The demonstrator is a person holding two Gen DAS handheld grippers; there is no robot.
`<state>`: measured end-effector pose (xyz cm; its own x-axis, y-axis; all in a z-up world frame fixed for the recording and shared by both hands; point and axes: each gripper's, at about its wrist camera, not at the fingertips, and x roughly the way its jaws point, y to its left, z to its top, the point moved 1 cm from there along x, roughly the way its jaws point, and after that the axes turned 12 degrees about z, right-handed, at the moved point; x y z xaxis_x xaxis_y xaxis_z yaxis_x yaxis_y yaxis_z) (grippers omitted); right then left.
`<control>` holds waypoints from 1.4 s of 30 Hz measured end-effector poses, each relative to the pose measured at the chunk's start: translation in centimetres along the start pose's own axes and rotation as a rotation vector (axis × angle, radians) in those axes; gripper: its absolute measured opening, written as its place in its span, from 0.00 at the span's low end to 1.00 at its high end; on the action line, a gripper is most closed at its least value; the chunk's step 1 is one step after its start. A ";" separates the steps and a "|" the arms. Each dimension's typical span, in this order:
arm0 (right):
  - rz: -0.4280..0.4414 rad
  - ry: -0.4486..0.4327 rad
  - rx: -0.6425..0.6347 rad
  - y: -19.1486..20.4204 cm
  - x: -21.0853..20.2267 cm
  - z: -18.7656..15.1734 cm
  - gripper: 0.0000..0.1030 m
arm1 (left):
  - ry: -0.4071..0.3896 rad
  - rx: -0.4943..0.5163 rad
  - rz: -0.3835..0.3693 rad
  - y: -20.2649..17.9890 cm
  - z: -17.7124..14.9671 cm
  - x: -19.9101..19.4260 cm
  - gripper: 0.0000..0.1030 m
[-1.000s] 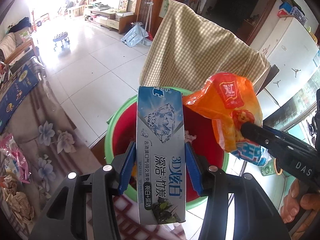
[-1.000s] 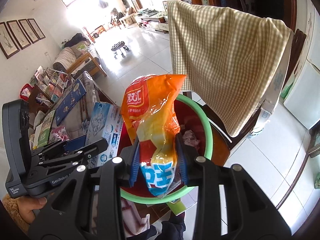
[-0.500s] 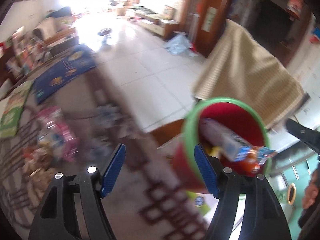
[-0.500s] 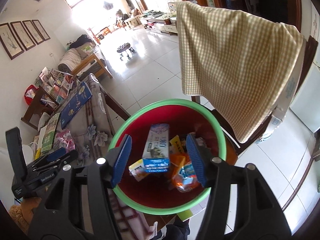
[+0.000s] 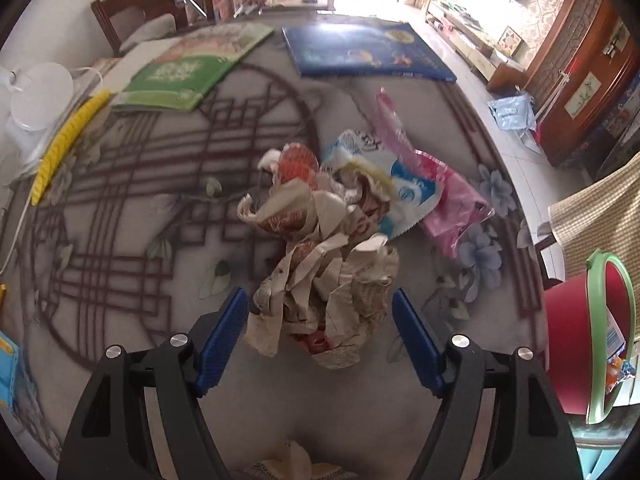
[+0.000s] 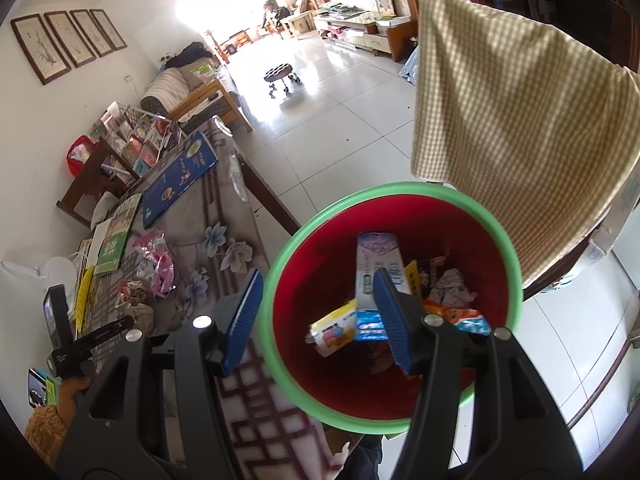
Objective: Collect trash
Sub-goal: 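Grasp the crumpled beige paper wad on the table with the left tool, then grasp the pink wrapper with the right tool while the left tool holds the paper wad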
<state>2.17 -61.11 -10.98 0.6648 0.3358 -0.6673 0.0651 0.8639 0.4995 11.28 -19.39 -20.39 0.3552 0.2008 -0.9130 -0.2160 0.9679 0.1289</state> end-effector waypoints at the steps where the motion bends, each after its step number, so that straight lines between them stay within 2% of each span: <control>1: 0.002 0.007 -0.009 0.6 0.2 -0.1 0.54 | 0.000 0.010 -0.004 0.0 0.0 0.5 0.69; 4: 0.003 0.020 -0.036 2.4 0.8 -0.3 0.54 | 0.016 0.030 -0.044 -0.1 0.0 1.5 0.63; 6: 0.008 0.029 -0.050 3.7 1.3 -0.5 0.54 | 0.017 0.026 -0.075 0.2 0.1 1.7 0.48; 9: 0.017 0.048 -0.075 5.8 2.2 -1.2 0.54 | 0.007 0.049 -0.124 1.0 -0.1 1.2 0.40; 14: 0.046 0.106 -0.129 10.4 5.6 -2.3 0.54 | 0.017 0.042 -0.179 4.2 -1.1 0.5 0.39; 21: 0.115 0.236 -0.186 16.6 15.0 -2.7 0.54 | -0.003 0.028 -0.167 10.4 -1.6 -0.2 0.39; 25: 0.112 0.274 -0.173 18.4 20.4 -2.2 0.53 | -0.014 0.012 -0.150 14.3 -1.9 -0.4 0.40; 30: 0.115 0.334 -0.070 18.9 26.1 -2.0 0.39 | 0.000 0.012 -0.130 18.2 -2.4 0.2 0.41; 31: 0.115 0.347 -0.050 18.8 26.9 -2.2 0.28 | 0.004 0.012 -0.129 18.8 -2.5 0.4 0.41; 32: 0.114 0.356 -0.037 18.9 27.4 -2.4 0.16 | 0.008 0.014 -0.129 19.3 -2.6 0.6 0.41; 35: 0.133 0.346 -0.055 20.2 26.5 -3.3 0.06 | 0.005 0.012 -0.126 20.2 -2.7 1.1 0.41; 39: 0.083 0.326 -0.193 23.0 23.2 -5.5 0.05 | 0.004 0.018 -0.144 20.3 -2.1 1.9 0.41; 42: 0.093 0.348 -0.190 23.7 20.8 -7.8 0.05 | 0.003 0.025 -0.162 20.1 -1.7 2.4 0.41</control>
<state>11.67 -30.71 -17.33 0.3677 0.4942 -0.7878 -0.1434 0.8671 0.4770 6.22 0.25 -20.68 0.3804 0.0418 -0.9239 -0.1340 0.9909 -0.0103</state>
